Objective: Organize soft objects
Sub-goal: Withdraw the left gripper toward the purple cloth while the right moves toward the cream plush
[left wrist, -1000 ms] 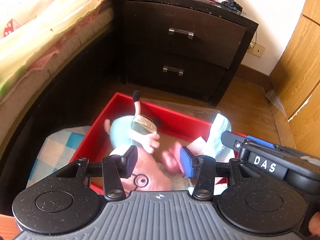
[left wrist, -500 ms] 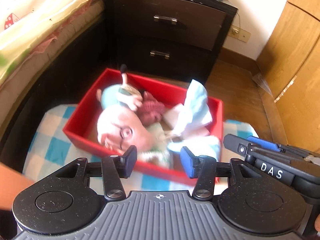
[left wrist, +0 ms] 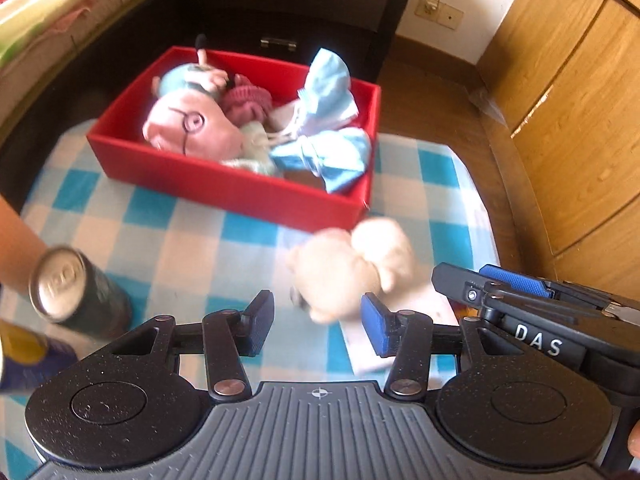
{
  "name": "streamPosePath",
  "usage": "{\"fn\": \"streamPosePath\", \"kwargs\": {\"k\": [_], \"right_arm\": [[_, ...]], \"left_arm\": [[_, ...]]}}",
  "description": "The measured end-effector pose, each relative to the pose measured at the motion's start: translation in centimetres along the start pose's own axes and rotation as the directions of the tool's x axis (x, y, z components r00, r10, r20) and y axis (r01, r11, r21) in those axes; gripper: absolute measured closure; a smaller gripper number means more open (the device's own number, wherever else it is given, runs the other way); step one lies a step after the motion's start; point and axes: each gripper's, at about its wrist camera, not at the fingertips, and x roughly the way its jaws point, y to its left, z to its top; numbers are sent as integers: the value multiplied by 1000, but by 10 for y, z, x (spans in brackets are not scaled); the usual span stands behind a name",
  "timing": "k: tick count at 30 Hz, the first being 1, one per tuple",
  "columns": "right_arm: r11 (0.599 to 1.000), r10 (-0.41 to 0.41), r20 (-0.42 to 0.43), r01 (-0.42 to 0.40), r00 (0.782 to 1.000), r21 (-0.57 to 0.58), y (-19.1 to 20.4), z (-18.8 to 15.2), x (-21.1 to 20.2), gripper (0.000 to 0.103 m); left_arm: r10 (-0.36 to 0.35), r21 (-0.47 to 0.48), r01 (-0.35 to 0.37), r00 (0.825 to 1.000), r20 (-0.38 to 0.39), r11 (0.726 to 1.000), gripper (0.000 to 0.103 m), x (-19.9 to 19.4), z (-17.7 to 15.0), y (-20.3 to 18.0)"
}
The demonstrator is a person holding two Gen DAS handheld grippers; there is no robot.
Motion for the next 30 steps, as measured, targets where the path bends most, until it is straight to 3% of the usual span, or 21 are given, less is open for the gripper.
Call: {"fn": "streamPosePath", "kwargs": {"k": [9,14,19,30], "right_arm": [[1000,-18,8,18,1000,26,-16,-26,-25,82],[998,-25,5,24,1000,61,-32,-34,-31,82],[997,-27,4,27,1000,76,-46,-37,-36,82],[994,-31,5,31,999,106,-67,-39,-45,81]], "left_arm": [[-29,8,29,999,-24,1000,53,-6,-32,-13],[-44,34,47,995,-87,998,53,10,-63,-28],[-77,3,78,987,-144,997,52,26,-87,-37],[-35,15,39,984,-174,999,50,46,-113,-63]]}}
